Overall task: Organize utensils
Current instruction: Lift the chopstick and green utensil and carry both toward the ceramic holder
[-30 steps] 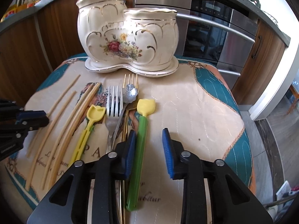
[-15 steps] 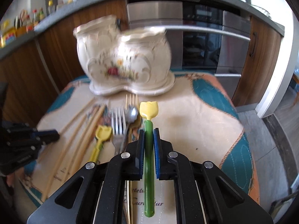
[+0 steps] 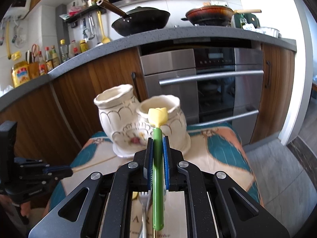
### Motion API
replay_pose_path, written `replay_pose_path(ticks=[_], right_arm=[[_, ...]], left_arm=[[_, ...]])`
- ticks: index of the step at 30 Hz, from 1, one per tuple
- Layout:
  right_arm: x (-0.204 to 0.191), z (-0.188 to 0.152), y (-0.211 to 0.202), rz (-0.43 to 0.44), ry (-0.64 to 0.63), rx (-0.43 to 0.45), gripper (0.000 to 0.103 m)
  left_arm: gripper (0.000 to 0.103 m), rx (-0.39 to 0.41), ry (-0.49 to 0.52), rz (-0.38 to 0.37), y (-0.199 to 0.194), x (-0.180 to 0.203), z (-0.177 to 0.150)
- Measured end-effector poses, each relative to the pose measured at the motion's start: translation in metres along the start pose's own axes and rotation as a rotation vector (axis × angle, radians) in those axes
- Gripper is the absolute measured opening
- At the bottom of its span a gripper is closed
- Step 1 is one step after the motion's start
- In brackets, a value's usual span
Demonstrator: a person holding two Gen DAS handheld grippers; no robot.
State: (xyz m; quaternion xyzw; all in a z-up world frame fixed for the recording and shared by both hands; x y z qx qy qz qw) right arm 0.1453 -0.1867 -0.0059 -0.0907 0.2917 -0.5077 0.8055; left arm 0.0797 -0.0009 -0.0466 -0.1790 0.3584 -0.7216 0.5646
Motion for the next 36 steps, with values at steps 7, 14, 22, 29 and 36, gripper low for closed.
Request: replay_pose_path(ticks=[7,14,22,29,36], right_arm=[[0.001,-0.011,0.012,0.013,0.006,-0.055,0.01],[0.004,-0.01,0.004,0.028,0.014,-0.049,0.01],[0.01,-0.007,-0.004,0.042,0.035,-0.037,0.01],[0.01,-0.004,-0.013,0.046,0.035,-0.008,0.01],[0.012,0.005,-0.021,0.043,0.054,0.031,0.01]], left_arm=[[0.006,-0.165,0.034,-0.043,0.027,0.004,-0.024],[0.007,-0.3,0.117,-0.043,0.04,0.009,-0.024],[0.017,-0.406,0.142,-0.096,0.058,0.01,-0.029],[0.006,-0.414,0.108,-0.114,0.057,0.001,-0.036],[0.006,-0.287,0.108,-0.121,0.019,0.01,-0.038]])
Point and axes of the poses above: each gripper's, at about its wrist camera, not at the fingertips, and y roughly the way its jaws point, x to its right, z to its top, the point moved 7 cm from there along y, roughly the way its jaws point, and after that the axes turned 13 degrees about y, right-handed, at the moved point
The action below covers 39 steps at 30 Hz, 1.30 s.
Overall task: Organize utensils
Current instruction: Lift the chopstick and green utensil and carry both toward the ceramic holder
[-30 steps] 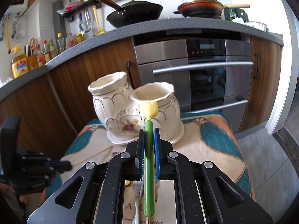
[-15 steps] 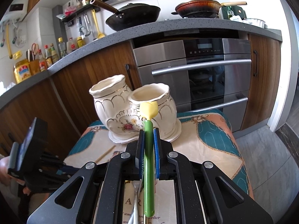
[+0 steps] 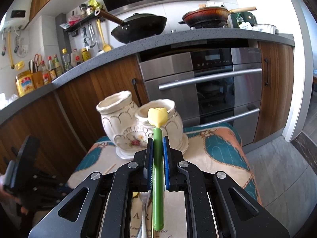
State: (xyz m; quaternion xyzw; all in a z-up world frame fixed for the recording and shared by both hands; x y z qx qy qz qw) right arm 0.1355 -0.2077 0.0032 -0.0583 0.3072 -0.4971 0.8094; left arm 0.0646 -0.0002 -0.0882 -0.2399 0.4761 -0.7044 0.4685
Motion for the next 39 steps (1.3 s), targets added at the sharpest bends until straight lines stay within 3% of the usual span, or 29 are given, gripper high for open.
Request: replay_pose_path(ticks=[5,12,16,23,30,39], right_arm=[[-0.012,0.024,0.005,0.034,0.015,0.03,0.01],[-0.031,0.069,0.028,0.072,0.023,0.125,0.01],[-0.028,0.085,0.05,0.147,0.093,0.148,0.01],[-0.015,0.095,0.089,0.198,0.172,0.134,0.01],[-0.014,0.098,0.112,0.191,0.177,0.147,0.01],[-0.009,0.08,0.134,0.117,0.124,0.105,0.011]], left_arm=[[0.006,0.182,0.01,-0.006,-0.038,0.007,0.024],[0.006,0.436,0.031,0.009,-0.073,-0.003,0.089],[0.006,0.553,-0.046,0.035,-0.074,-0.034,0.128],[0.006,0.721,-0.178,0.07,-0.087,-0.078,0.182],[0.006,0.783,-0.201,0.15,-0.08,-0.094,0.214],[0.006,0.751,-0.187,0.153,-0.055,-0.09,0.197]])
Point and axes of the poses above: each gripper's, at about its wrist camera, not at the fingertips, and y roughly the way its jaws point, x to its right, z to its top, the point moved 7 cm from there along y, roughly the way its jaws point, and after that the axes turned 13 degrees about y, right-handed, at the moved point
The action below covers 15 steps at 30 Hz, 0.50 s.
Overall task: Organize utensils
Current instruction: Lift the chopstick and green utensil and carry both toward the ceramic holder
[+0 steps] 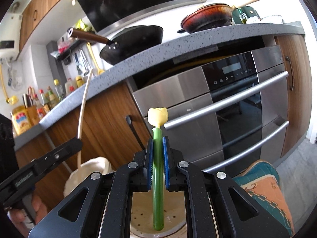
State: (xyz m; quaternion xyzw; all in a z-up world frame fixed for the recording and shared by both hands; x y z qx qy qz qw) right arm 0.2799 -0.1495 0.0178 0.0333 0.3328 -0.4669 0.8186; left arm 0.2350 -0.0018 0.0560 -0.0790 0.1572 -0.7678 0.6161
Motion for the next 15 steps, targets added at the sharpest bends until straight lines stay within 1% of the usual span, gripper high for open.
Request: replay_pose_path(ticks=[4,6,11,15], right_arm=[[-0.001,-0.006,-0.001,-0.021,-0.03,-0.008,0.011],[-0.002,-0.009,-0.005,-0.028,-0.041,-0.014,0.011],[-0.003,-0.019,-0.021,-0.066,-0.11,-0.019,0.01],[0.002,-0.024,-0.032,-0.096,-0.115,-0.042,0.01]], left_arm=[[0.006,-0.024,-0.01,0.007,-0.008,-0.001,-0.016],[0.006,-0.028,-0.029,-0.003,-0.013,-0.003,-0.023],[0.006,-0.008,-0.038,-0.01,-0.025,-0.005,-0.028],[0.006,-0.034,-0.021,-0.02,-0.025,-0.003,-0.032]])
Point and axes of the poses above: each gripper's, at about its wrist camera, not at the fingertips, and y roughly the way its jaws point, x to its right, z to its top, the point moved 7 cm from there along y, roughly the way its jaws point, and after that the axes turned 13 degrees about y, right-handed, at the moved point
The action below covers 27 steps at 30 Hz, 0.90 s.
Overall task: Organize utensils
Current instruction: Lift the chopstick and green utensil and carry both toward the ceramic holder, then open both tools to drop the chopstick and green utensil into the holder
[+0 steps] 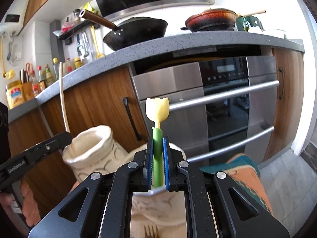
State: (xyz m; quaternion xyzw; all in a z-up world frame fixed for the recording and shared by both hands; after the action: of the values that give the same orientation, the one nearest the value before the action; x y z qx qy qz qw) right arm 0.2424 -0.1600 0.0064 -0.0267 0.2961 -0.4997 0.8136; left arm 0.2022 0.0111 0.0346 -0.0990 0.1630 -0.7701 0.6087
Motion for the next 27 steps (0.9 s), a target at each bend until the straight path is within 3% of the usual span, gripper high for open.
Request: replay_pose_path(ticks=[6,8,15,17,19,23,25,27], right_arm=[[-0.001,-0.004,-0.004,-0.015,-0.024,-0.024,0.011],[-0.003,-0.006,-0.002,-0.019,-0.03,-0.031,0.011],[0.001,-0.01,0.004,-0.039,-0.03,-0.048,0.011],[0.003,-0.009,0.003,-0.04,-0.025,-0.045,0.016],[0.004,-0.007,0.0,-0.041,-0.018,-0.031,0.028],[0.006,-0.003,-0.005,-0.044,-0.008,-0.014,0.031],[0.007,-0.001,-0.009,-0.046,-0.002,-0.001,0.046],[0.007,0.001,-0.018,-0.049,0.0,0.02,0.05]], left_arm=[[0.009,0.001,0.022,0.016,-0.002,0.0,0.0],[0.025,0.005,0.023,0.019,-0.004,0.0,0.0],[0.035,0.026,0.025,0.04,-0.011,-0.004,0.003],[0.038,0.023,0.027,0.041,-0.01,-0.004,0.002],[0.039,0.022,0.029,0.045,-0.011,-0.005,0.002],[0.046,0.027,0.023,0.052,-0.014,-0.008,0.003],[0.051,0.032,0.019,0.061,-0.016,-0.009,0.003],[0.053,0.034,0.015,0.067,-0.02,-0.011,0.001]])
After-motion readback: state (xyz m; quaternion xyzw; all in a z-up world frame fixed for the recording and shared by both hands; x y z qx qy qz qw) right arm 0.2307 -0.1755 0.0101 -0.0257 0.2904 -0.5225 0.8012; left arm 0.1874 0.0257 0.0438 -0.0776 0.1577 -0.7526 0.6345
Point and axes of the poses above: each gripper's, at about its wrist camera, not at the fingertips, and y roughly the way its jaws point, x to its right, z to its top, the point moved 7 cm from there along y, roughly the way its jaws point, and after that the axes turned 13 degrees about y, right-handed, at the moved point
